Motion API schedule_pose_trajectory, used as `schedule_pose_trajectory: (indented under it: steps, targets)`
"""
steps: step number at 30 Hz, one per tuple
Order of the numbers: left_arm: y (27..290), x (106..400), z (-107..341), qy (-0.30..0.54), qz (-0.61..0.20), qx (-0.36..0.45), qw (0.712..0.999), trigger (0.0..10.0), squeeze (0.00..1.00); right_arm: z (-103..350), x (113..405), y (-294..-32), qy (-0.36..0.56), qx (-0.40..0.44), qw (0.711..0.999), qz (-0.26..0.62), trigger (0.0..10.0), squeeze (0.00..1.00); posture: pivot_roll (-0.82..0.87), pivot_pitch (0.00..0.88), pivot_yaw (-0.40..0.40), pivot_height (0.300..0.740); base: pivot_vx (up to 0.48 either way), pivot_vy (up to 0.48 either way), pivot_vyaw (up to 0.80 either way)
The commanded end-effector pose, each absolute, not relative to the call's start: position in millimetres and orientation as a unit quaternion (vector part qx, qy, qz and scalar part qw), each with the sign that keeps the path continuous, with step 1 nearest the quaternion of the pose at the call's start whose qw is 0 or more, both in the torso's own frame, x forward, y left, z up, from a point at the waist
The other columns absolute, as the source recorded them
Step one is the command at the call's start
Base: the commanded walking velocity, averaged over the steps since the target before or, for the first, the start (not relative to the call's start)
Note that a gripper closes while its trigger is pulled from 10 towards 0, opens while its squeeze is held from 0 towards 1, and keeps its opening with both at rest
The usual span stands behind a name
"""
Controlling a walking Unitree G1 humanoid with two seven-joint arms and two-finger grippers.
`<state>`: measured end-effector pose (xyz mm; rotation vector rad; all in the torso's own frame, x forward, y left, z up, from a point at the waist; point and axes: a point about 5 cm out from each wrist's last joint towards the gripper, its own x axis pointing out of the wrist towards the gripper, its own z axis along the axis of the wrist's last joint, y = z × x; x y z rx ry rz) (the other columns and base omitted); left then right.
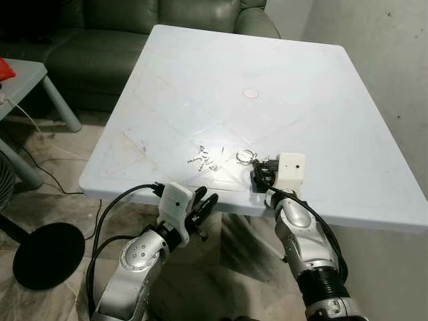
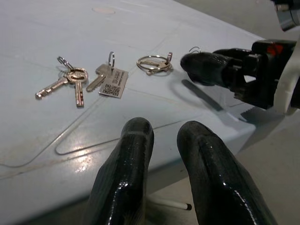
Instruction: Hang keys on a hook
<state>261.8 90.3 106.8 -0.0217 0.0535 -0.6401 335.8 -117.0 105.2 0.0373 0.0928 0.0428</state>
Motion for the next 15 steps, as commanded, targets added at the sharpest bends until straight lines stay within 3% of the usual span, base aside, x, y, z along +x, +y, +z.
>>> schedule_pose_trajectory:
  steps: [1,15]
  targets:
    - [88.0,258.8,108.6,0.026,-0.318,-0.008,0.948,10.0,0.0,105.1,333.8,-117.5,0.046,0.011,0.999,0.023,0.0,0.0,0.0,0.162,-0.077,0.74,0.0,0.0,0.0]
    - [87.0,258.5,108.5,0.027,-0.318,-0.009,0.948,10.0,0.0,106.6,333.6,-117.1,0.045,0.007,0.999,0.021,0.0,0.0,-0.01,0.163,-0.077,0.74,0.0,0.0,0.0]
